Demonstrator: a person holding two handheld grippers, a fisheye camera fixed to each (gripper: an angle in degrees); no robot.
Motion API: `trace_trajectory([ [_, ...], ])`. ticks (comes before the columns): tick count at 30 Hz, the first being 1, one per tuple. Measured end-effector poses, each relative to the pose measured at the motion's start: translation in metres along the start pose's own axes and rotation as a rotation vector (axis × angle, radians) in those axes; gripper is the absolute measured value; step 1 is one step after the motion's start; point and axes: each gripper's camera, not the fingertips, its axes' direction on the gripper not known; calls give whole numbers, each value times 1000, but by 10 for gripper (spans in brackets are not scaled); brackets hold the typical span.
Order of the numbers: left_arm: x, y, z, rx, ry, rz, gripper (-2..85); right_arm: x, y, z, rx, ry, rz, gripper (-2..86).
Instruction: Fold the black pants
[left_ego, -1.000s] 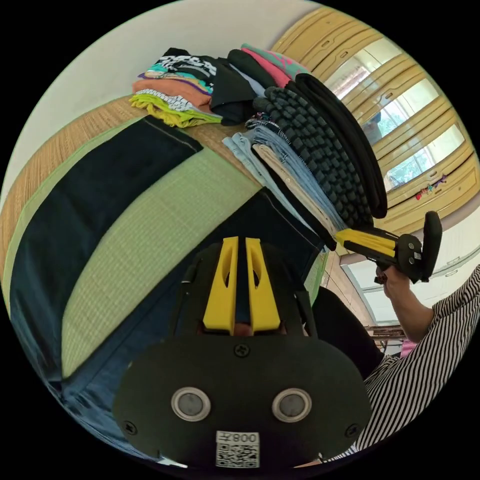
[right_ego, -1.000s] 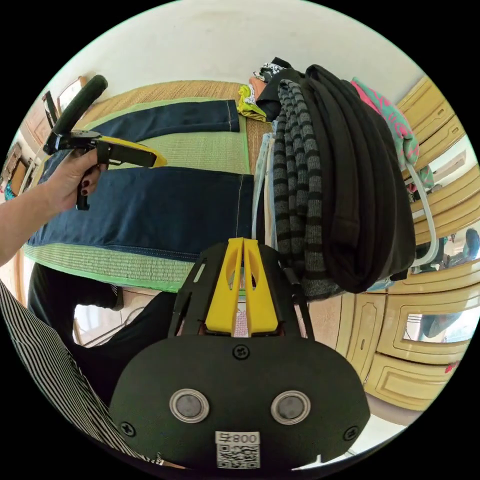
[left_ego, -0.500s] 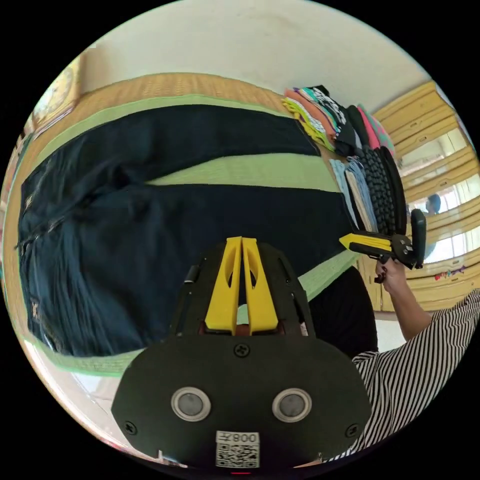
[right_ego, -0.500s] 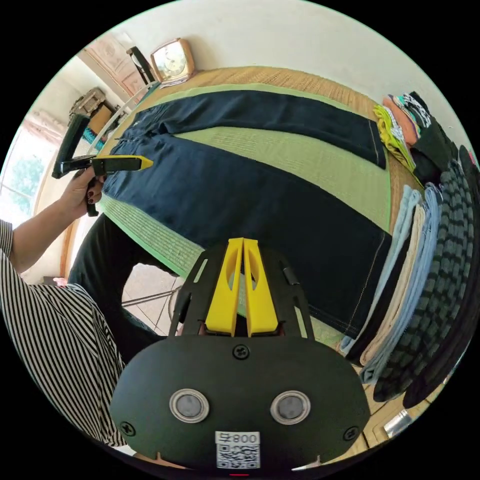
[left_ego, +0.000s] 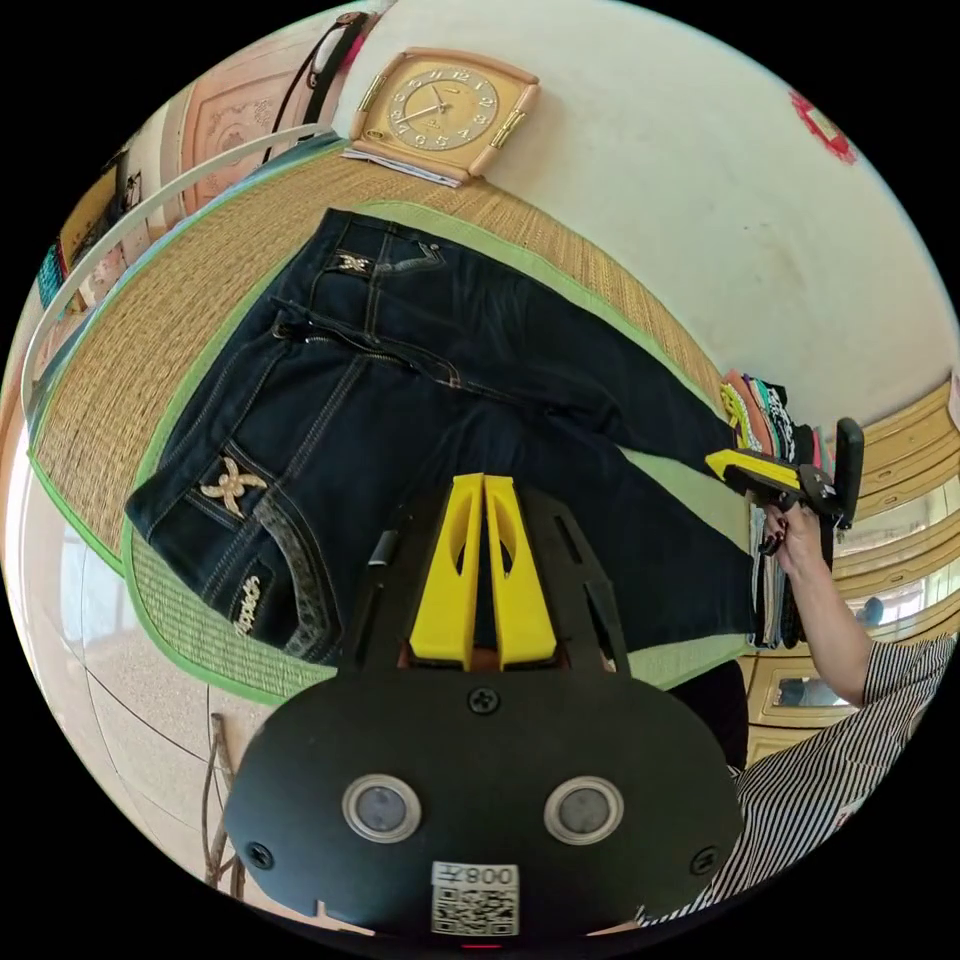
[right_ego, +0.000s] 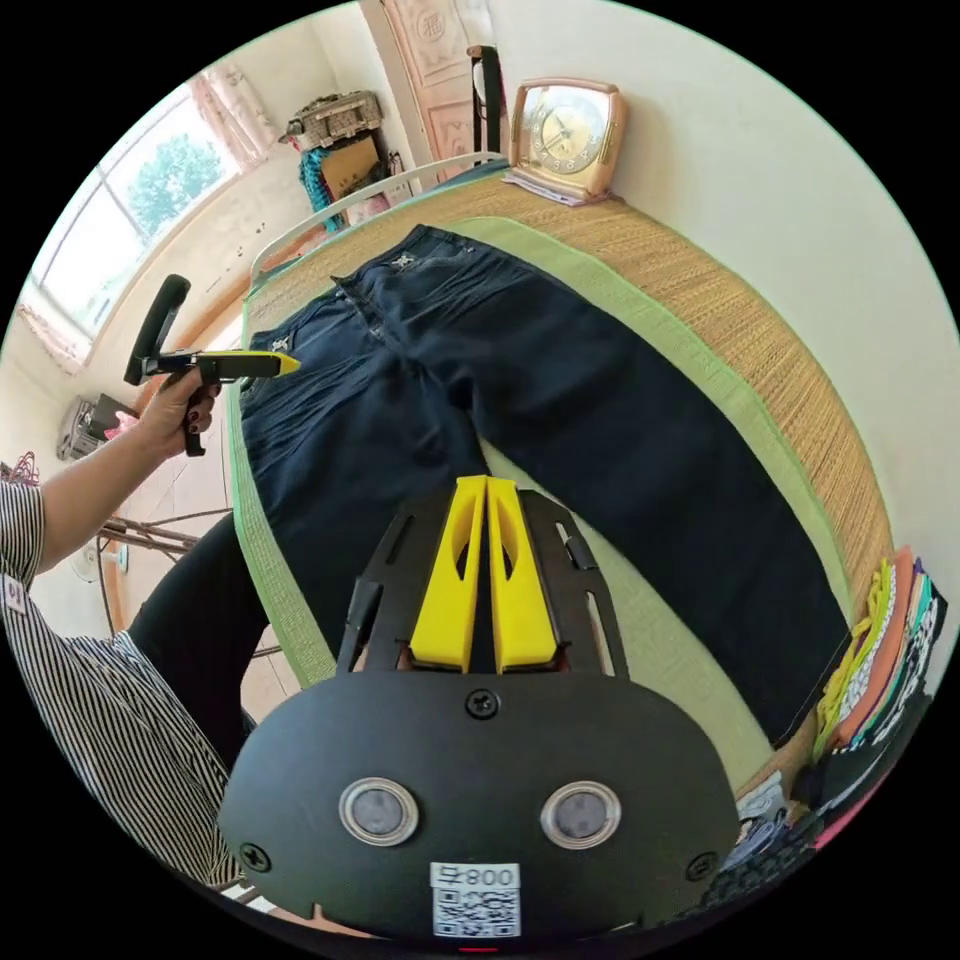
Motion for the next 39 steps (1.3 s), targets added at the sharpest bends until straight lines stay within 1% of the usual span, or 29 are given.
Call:
trace_trajectory([
  [2,-7,-20,-21,23,0,9,1,6,-52,6,16,37,-13,36],
  [4,-8,-29,-31,12,46,19,1,7,-101,14,22,45,-53,45],
  [6,-5,-34,-37,-11,92,46,1,4,-159,29,17,10,-106,40],
  [9,5,-34,-41,-109,62,84,1,-6,-214,64,-61,-35,-155,16],
  [10,8,-30,-49,-91,41,105,1,-8,-222,73,-89,-20,-162,13],
  [12,11,-25,-67,-62,41,120,1,-20,-244,106,-205,126,-243,6],
  [13,12,-25,-77,-59,44,128,1,-22,-247,107,-194,142,-281,5],
  [14,14,-24,-88,-56,44,140,1,-22,-255,105,-161,190,-280,4],
  [17,18,-25,-112,-47,48,168,1,-9,-277,104,-166,280,-257,1],
  [21,21,-30,-138,-43,64,180,1,7,-309,96,-174,248,-178,0],
  [26,30,-39,-175,-50,72,172,1,-2,-328,80,-162,230,-192,0],
  [28,35,-40,-190,-40,78,183,1,-12,-322,61,-104,149,-206,1],
  [30,37,-40,-204,-24,71,170,1,-26,-302,42,-75,-19,-239,1],
  [31,37,-39,-209,-31,46,164,1,-28,-295,39,-67,-37,-238,1],
  [32,38,-39,-210,-57,12,169,1,-31,-282,38,-76,-33,-236,1],
  [34,39,-38,-217,-28,29,177,1,-29,-271,48,-142,67,-223,1],
  [35,40,-38,-222,-21,35,188,1,-24,-267,49,-101,80,-249,1],
  [36,41,-39,-224,-18,35,195,1,-14,-272,48,-93,64,-190,1],
  [38,46,-41,-232,-23,29,210,1,-2,-287,47,-114,40,-133,1],
  [39,47,-43,-234,-26,25,217,1,0,-296,47,-116,79,-141,1],
])
